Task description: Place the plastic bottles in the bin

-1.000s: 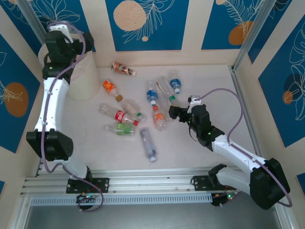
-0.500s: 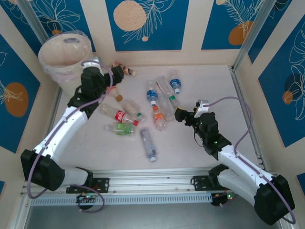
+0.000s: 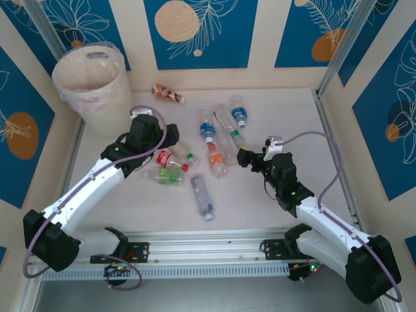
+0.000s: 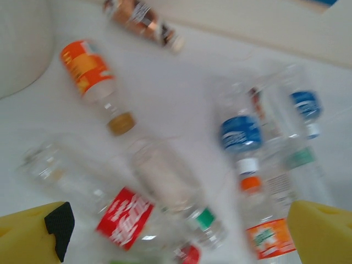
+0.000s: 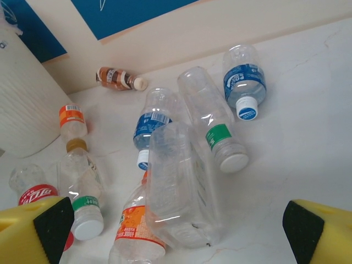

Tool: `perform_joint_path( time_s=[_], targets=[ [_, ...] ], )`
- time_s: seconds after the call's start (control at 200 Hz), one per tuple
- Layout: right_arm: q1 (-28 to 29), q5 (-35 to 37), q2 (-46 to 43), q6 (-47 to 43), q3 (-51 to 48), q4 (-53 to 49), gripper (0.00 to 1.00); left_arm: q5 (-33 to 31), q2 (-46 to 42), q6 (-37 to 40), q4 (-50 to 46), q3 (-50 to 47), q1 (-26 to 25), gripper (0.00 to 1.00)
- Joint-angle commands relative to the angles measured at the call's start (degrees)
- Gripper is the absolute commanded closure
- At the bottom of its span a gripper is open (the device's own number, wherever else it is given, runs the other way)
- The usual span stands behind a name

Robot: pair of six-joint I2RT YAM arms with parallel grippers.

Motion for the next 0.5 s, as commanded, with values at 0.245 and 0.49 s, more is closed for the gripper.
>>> perform_joint_path(
  time_s=[0.245, 0.49],
  targets=[
    [0.4, -2.9, 4.7, -1.1, 4.9, -0.3, 0.00, -0.6, 5.2, 0.9, -12.4, -1.3, -0.2, 0.00],
    [1.5, -2.4, 7.1, -1.8, 5.7, 1.4, 0.00, -0.8, 8.4, 0.6, -7.8, -5.8, 0.1, 0.00]
  ],
)
